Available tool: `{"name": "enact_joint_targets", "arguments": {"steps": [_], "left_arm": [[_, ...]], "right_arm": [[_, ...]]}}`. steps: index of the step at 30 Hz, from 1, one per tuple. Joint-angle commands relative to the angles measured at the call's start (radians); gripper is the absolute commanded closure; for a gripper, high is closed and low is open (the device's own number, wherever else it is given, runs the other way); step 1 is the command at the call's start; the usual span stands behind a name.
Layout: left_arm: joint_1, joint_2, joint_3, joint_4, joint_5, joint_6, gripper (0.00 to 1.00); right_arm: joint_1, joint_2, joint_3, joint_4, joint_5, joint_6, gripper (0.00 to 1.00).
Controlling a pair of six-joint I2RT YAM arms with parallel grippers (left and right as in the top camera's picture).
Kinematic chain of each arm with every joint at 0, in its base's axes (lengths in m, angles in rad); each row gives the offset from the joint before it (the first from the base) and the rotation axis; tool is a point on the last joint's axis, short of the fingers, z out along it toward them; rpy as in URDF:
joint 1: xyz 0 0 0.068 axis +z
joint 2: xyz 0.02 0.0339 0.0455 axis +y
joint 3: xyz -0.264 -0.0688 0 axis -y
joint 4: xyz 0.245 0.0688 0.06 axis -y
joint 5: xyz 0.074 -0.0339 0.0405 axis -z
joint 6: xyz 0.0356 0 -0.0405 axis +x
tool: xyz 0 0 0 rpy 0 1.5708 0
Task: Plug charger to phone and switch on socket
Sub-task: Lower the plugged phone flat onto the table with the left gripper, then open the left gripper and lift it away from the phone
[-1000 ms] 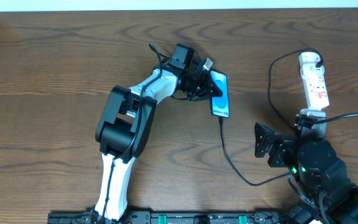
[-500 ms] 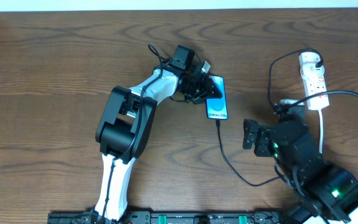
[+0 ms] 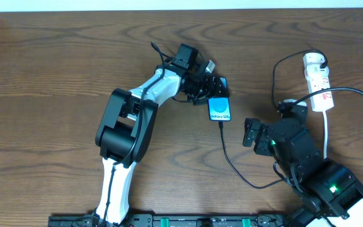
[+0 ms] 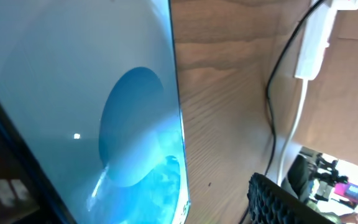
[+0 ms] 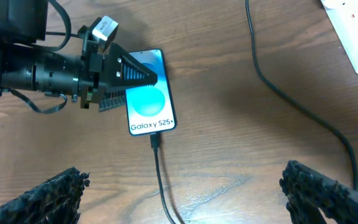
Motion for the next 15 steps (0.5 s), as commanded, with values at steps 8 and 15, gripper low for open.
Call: {"name": "enact_joint_targets", "arguments": {"steps": [8, 15], "left_arm": [[0.005, 0.014, -0.011, -0.064, -0.204, 0.087, 0.27], [0.005, 0.014, -0.011, -0.074, -0.204, 0.182, 0.23]], "right_arm": [[-0.012, -0.002, 0.013, -0.01, 0.002, 0.027, 0.01], [-0.011, -0.002, 0.013, -0.02, -0.003, 0.027, 0.01]]}}
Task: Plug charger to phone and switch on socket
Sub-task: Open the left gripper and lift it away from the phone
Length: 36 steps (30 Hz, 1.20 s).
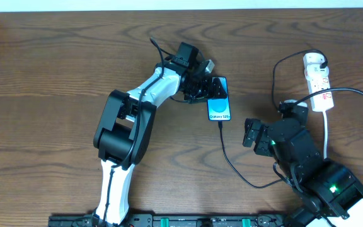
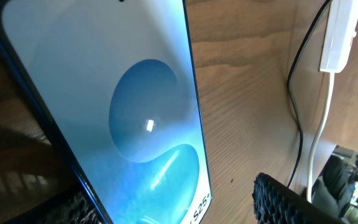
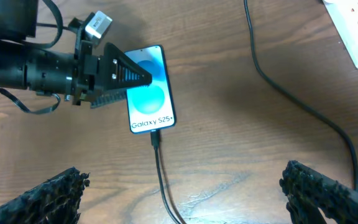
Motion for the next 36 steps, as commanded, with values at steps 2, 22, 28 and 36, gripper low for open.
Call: {"name": "enact_joint_targets", "arguments": {"steps": [2, 22, 28, 36], "left_arm": [[0.005, 0.034, -0.021, -0.019, -0.126, 0.089, 0.23], [0.022, 0.007, -0.012, -0.021, -0.127, 0.257, 0.12], [0.09, -0.184, -0.011, -0.095, -0.28, 0.257, 0.1], [0.143, -0.557, -0.012, -0.231, -0.609, 0.323, 0.1]], "right_arm": [[-0.011, -0.002, 0.013, -0.011, -0.003, 0.012, 0.01], [-0.012, -0.002, 0.013, -0.029, -0.035, 0.012, 0.01], [-0.012, -0.002, 0.013, -0.029, -0.011, 0.012, 0.01], [-0.012, 0.019, 0.013, 0.0, 0.129, 0.012, 0.01]]}}
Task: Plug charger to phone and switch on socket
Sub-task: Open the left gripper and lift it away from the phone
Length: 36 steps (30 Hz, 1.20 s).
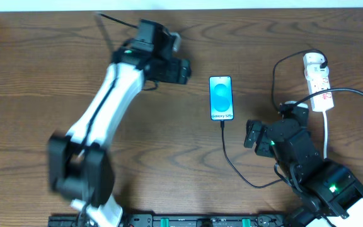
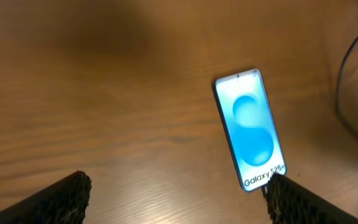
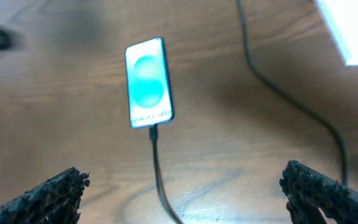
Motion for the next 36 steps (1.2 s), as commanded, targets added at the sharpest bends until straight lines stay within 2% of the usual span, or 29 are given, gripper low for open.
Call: {"name": "enact_joint_targets", "arguments": {"steps": [1, 4, 7, 15, 20, 24, 36], "left_arm": [[0.0, -0.174, 0.011, 0.005, -0.226, 0.061, 0.09], [0.0, -0.259, 0.011, 0.076, -0.303, 0.111, 0.01], [0.005, -0.323, 0.011, 0.172, -0.317, 0.201, 0.02], [0.074, -0.366, 0.012, 0.322, -0.317, 0.239, 0.02], [0.123, -0.37, 0.018, 0.303, -0.336, 0.335, 0.02], [0.161, -0.407, 0.018, 0.292, -0.393, 0.334, 0.02], [0.216, -0.739, 0.01, 0.167, -0.392, 0.334, 0.02]], "right_arm": [[-0.012, 0.023, 0.013, 0.034, 0.117, 0.012, 0.01], [-0.012, 0.041, 0.013, 0.077, 0.116, 0.012, 0.01], [-0.012, 0.053, 0.013, 0.095, 0.084, 0.012, 0.01], [-0.012, 0.054, 0.013, 0.066, 0.01, 0.012, 0.01], [-0.012, 0.054, 0.013, 0.066, 0.01, 0.034, 0.01], [-0.012, 0.054, 0.013, 0.077, 0.017, 0.039, 0.01], [-0.063, 0.054, 0.013, 0.025, 0.044, 0.038, 0.01]]}}
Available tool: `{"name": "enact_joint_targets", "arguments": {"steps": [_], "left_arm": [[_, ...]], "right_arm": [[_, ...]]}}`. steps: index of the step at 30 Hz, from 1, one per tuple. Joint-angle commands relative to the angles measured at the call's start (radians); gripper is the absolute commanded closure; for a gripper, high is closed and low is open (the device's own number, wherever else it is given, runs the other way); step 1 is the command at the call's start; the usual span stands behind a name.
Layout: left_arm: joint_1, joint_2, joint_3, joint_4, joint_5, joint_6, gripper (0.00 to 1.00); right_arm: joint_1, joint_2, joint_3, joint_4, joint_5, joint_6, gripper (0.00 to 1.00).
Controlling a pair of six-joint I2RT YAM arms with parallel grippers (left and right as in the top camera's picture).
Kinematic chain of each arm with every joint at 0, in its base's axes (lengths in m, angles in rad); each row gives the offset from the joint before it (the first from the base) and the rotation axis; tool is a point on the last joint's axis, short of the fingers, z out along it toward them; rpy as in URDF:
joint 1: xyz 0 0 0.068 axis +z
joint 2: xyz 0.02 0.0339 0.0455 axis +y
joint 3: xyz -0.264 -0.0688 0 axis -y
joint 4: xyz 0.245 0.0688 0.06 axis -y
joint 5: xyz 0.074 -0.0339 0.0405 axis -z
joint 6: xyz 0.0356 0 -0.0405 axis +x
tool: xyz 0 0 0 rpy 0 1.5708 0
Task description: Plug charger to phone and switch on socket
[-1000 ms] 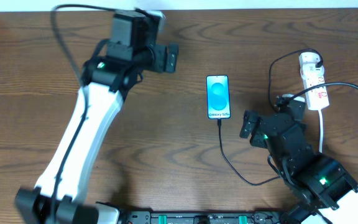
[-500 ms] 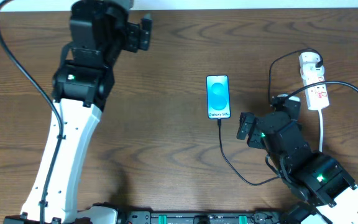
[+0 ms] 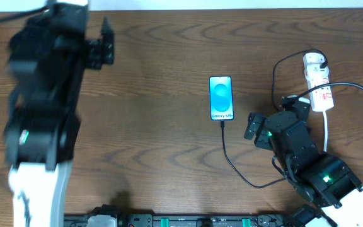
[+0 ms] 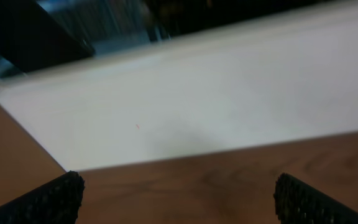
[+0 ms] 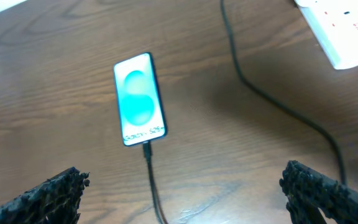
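The phone (image 3: 222, 98) lies flat and screen up, lit blue, in mid-table; the right wrist view shows it too, the phone (image 5: 139, 99) lying ahead of the fingers. A black charger cable (image 3: 225, 142) is plugged into its near end and curves off to the right. The white power strip (image 3: 317, 82) lies at the far right and also shows as the strip (image 5: 347, 31) in the wrist view. My right gripper (image 3: 271, 115) hovers open between phone and strip, holding nothing. My left gripper (image 3: 104, 47) is far off at the back left, open and empty, blurred.
A second black cable (image 5: 272, 102) runs from the strip past the phone's right side. A white cord (image 3: 326, 135) leaves the strip toward the front. The left wrist view shows only the table's far edge (image 4: 229, 155) and a pale wall.
My left arm has moved from just left of the phone to the far back-left corner. The right gripper has shifted slightly toward the power strip. Phone and cable lie as before.
My left gripper's fingers were at the phone's far end, the phone slightly askew with the cable plugged in. Then the phone lay straight and free with the left arm off to the left. Now that arm is at the far left.
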Motion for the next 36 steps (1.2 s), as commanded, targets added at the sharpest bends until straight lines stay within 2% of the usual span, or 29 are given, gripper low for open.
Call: {"name": "enact_joint_targets", "arguments": {"steps": [1, 8, 14, 23, 30, 36], "left_arm": [[0.005, -0.14, -0.001, -0.018, -0.009, 0.014, 0.02], [0.005, -0.42, -0.085, -0.013, -0.009, 0.097, 0.02], [0.005, -0.586, -0.106, 0.002, -0.01, 0.141, 0.02], [0.005, -0.727, -0.108, 0.014, -0.122, 0.148, 0.02], [0.005, -0.807, -0.136, 0.04, -0.121, 0.152, 0.02], [0.005, -0.916, -0.216, 0.119, -0.121, 0.151, 0.02]], "right_arm": [[-0.026, 0.0, 0.013, -0.029, 0.023, 0.011, 0.01], [-0.041, 0.0, 0.013, -0.062, 0.023, 0.011, 0.01], [-0.046, 0.0, 0.013, -0.041, 0.024, 0.011, 0.01], [-0.046, 0.0, 0.013, -0.05, 0.023, 0.011, 0.01], [-0.046, 0.0, 0.013, -0.06, 0.023, 0.011, 0.01], [-0.046, 0.0, 0.013, -0.059, 0.023, 0.011, 0.01]]}}
